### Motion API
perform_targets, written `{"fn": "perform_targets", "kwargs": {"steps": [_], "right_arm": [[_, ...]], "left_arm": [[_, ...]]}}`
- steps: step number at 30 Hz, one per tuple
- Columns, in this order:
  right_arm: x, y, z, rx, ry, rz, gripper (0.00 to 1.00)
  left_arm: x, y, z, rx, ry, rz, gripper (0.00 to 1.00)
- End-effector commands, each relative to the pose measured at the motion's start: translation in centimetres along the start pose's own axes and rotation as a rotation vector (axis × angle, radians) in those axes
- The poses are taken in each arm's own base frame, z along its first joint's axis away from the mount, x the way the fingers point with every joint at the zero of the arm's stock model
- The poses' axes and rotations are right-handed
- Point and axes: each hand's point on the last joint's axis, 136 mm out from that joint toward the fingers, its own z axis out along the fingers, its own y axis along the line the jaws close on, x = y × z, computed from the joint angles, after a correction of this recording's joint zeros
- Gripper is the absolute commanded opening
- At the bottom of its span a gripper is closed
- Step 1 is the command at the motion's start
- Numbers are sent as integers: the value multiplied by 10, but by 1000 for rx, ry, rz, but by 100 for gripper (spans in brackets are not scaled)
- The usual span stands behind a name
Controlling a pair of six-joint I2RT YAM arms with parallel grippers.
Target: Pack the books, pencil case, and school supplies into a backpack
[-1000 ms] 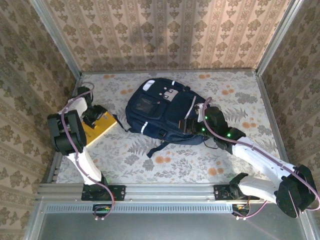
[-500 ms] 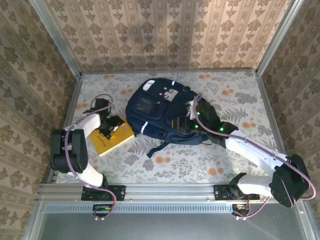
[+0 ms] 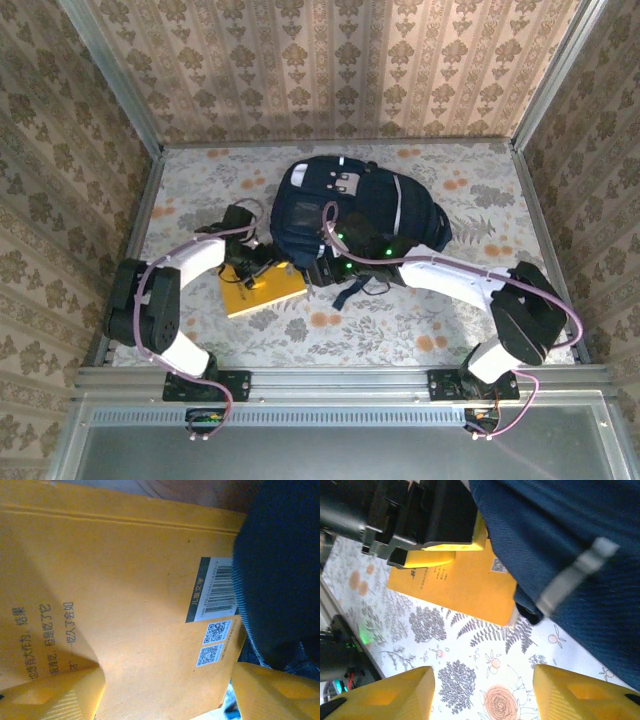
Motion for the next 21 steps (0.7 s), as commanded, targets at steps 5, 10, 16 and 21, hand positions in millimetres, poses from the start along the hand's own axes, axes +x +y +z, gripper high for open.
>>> {"fn": "perform_targets", "kwargs": {"steps": [5, 10, 16, 21], "right_arm": [[-15, -47, 17, 201, -8, 16, 55], [-38, -94, 24, 318, -44, 111, 54], [-73, -121, 34, 387, -72, 125, 54], [-104, -122, 28, 402, -112, 111, 55]], "left_arm": [[57, 9, 41, -48, 263, 100, 71], [69, 9, 46, -92, 310, 170, 70], [83, 13, 45, -96, 353, 197, 68], [97, 17, 43, -96, 388, 222, 67]]}}
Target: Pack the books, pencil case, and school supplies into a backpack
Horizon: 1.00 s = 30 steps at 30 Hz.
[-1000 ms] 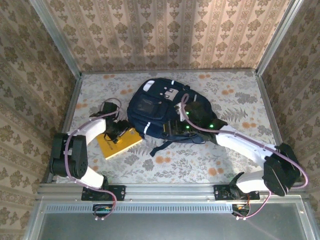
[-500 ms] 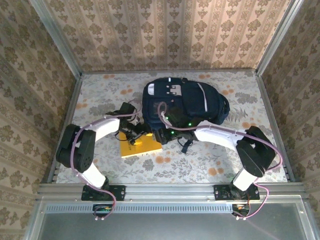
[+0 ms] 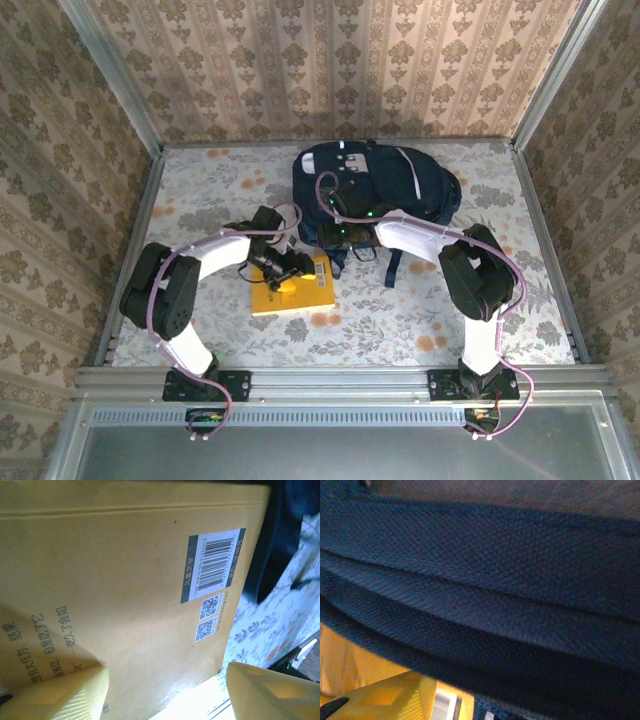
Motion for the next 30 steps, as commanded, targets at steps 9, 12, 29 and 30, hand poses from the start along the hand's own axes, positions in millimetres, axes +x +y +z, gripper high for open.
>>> {"fn": "perform_targets", "kwargs": {"steps": [9, 12, 29, 30], "right_arm": [[-9, 0, -56, -32, -105, 13, 59], [13, 1, -74, -81, -84, 33, 60], [74, 42, -44, -286, 151, -85, 61], [72, 43, -38, -281, 160, -93, 61]], "left_arm": [[40, 1, -2, -78, 113, 76, 70], [36, -31, -26, 11, 40, 165, 73], [57, 9, -67, 24, -65, 57, 76], [65, 9, -64, 26, -41, 64, 76]]}}
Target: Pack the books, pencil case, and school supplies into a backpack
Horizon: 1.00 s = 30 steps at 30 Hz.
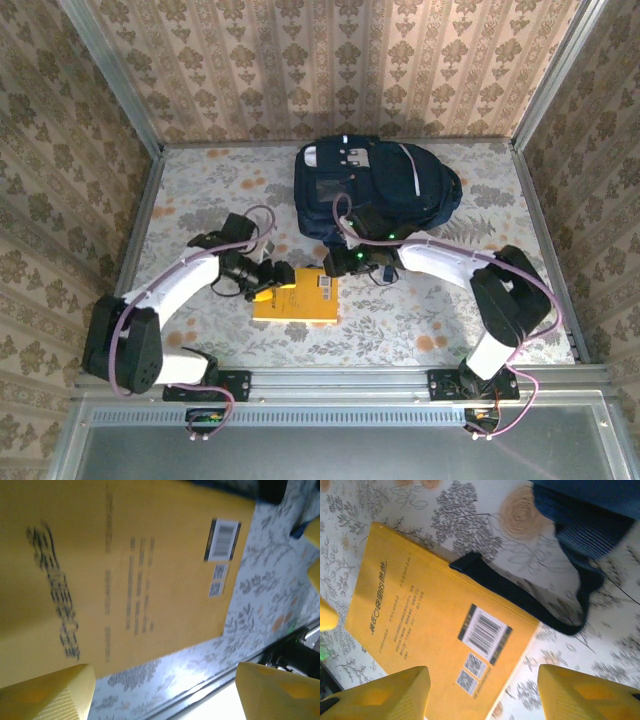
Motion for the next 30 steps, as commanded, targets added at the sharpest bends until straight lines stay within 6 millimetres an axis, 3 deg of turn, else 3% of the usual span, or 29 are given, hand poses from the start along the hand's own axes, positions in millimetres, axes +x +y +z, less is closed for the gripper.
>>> {"fn": "perform_targets", "kwargs": {"steps": [1, 6, 12, 16, 23, 30], "right_arm": [[-17, 14, 11, -26, 11, -68, 61], [-26, 14, 38, -28, 45, -67, 61], [-23, 17, 58, -30, 89, -75, 62], [-12, 13, 67, -7, 126, -88, 62], [7, -2, 64, 68, 160, -113, 63], [39, 8, 57, 7, 218, -114, 64]], "left_arm": [[24, -4, 1, 32, 59, 12, 75], [61, -5, 26, 35, 187, 51, 75], [70, 6, 53, -7, 240, 34, 76], [56, 11, 60, -74, 220, 53, 76], [19, 17, 54, -191, 113, 56, 77], [-24, 13, 50, -183, 13, 30, 77]]}}
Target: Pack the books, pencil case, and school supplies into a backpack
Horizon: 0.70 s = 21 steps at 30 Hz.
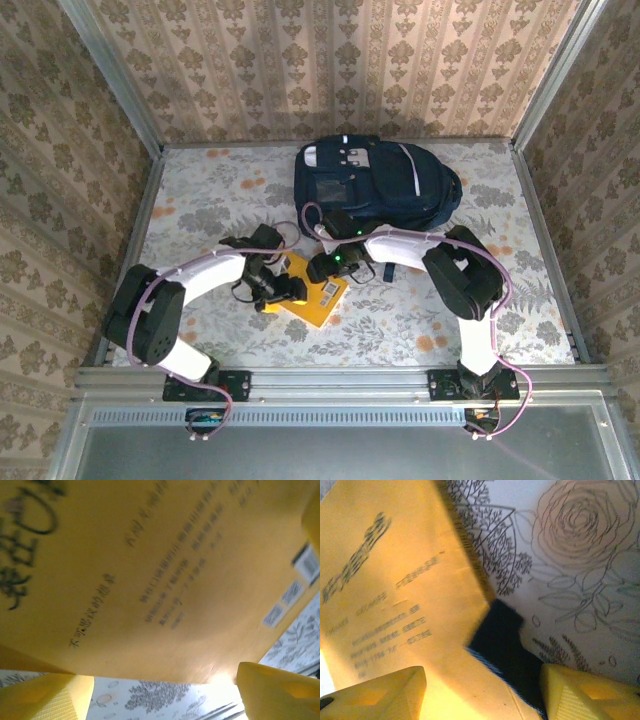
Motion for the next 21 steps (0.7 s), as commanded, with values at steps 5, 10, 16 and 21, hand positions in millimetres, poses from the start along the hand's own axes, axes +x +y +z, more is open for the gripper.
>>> {"fn": "perform_targets", "kwargs": {"steps": [5, 10, 16, 21], "right_arm": [[43, 29, -15, -143, 78, -4, 66], [36, 11, -23, -37, 44, 21, 66], [21, -16, -56, 143, -106, 50, 69], [44, -12, -57, 94, -50, 69, 69]], "left_arm": [[-47, -16, -6, 15, -108, 10, 77], [-45, -18, -3, 31, -91, 11, 77], [-36, -11, -2, 35, -78, 10, 77], [-33, -8, -1, 50, -75, 8, 77]]}}
